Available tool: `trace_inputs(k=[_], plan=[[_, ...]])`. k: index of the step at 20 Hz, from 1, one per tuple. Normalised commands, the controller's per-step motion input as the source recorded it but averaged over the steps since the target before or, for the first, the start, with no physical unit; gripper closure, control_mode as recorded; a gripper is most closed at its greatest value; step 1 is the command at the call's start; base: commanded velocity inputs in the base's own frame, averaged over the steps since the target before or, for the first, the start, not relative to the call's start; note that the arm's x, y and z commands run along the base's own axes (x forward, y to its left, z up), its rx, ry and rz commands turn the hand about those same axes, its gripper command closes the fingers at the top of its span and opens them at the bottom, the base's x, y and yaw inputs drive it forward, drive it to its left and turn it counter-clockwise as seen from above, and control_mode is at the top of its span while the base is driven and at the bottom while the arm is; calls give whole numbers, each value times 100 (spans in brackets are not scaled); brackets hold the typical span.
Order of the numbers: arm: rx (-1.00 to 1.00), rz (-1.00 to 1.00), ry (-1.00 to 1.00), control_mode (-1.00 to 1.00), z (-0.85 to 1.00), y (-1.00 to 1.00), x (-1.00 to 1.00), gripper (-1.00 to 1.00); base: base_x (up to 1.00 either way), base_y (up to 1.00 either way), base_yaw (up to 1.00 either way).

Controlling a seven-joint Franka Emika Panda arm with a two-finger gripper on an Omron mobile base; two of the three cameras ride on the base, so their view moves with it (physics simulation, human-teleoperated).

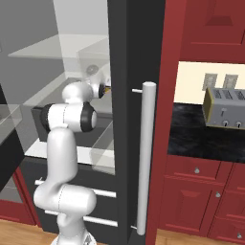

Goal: Pick the cheese from the fridge and the cheese grater from the cabinet and place them next to the salad bowl.

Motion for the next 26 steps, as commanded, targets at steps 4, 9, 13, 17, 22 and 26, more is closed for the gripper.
trace_inputs(k=[4,9,13,17,22,26], plan=[[-7,-2,-7,-100,15,6,-32,100,0,0,0],[-2,0,0,-100,33,-3,-73,100,0,0,0],[0,0,-2,-100,11,0,-100,100,0,0,0],[0,-3,-1,-100,16,0,-100,100,0,0,0],[4,-1,0,-100,25,0,-100,100,0,0,0],[10,0,6,-100,35,-6,-100,100,0,0,0]])
